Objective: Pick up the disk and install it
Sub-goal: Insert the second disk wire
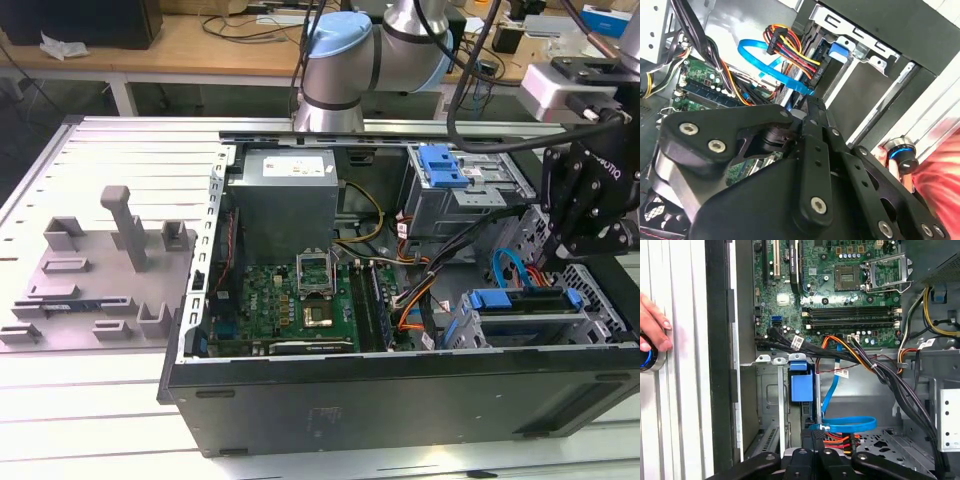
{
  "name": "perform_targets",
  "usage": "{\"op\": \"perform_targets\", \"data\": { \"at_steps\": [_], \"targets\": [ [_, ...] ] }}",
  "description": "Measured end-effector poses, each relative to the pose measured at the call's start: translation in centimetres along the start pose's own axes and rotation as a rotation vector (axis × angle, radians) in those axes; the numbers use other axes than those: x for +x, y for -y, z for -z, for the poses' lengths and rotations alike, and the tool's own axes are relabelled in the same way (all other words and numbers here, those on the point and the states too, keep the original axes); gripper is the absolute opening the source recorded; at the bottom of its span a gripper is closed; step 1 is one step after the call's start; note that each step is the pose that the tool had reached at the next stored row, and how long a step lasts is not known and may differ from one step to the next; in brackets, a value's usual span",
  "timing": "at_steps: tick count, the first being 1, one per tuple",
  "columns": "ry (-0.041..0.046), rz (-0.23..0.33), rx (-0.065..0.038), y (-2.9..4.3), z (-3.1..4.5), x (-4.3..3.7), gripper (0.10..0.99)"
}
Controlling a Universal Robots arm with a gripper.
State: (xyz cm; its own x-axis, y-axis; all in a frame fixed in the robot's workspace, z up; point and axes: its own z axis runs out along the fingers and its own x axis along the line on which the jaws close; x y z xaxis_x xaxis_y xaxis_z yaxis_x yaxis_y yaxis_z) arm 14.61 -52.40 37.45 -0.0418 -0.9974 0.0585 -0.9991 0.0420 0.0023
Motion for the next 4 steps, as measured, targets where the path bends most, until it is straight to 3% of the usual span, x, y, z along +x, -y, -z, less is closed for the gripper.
{"op": "perform_targets", "data": {
  "at_steps": [4],
  "targets": [
    [0.0, 0.0, 0.0, 0.0, 0.0, -0.01, 0.106]
  ]
}}
